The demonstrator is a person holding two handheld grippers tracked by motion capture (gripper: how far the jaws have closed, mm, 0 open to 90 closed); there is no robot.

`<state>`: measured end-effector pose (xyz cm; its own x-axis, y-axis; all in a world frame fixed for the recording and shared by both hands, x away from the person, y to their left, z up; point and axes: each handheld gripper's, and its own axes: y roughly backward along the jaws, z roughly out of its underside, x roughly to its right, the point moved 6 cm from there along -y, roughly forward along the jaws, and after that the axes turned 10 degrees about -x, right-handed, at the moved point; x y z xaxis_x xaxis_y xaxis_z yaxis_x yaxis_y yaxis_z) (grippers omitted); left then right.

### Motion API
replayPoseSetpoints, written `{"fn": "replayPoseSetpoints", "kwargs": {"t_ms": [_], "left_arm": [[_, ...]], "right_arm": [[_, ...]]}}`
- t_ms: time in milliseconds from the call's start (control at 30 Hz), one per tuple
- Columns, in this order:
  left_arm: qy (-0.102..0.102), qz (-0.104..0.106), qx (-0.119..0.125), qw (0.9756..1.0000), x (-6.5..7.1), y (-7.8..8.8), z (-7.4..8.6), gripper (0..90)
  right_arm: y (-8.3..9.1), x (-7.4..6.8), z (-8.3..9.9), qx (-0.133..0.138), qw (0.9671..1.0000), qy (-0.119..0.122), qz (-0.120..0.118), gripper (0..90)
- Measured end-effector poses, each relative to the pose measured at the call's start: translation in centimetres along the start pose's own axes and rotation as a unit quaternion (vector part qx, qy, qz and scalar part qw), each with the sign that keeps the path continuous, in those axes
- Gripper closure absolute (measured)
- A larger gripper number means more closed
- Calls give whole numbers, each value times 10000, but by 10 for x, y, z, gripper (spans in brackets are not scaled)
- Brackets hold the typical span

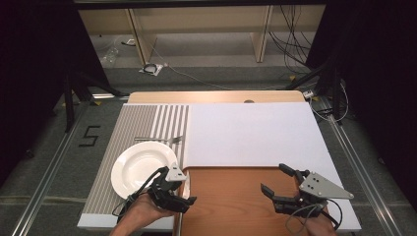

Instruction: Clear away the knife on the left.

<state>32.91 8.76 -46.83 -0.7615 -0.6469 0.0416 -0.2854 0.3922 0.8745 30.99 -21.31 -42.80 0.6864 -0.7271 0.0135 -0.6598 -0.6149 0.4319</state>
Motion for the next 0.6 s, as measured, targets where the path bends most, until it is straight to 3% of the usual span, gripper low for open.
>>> {"fn": "replayPoseSetpoints", "kwargs": {"t_ms": [267,600], "left_arm": [[103,-74,169,9998,-7,8,-4,182],[220,-207,369,9989,-20,19,-9,176]], "right_arm": [[0,1,0,-4,10000,-16,11,179],[0,2,1,4,10000,-56,10,179]]}}
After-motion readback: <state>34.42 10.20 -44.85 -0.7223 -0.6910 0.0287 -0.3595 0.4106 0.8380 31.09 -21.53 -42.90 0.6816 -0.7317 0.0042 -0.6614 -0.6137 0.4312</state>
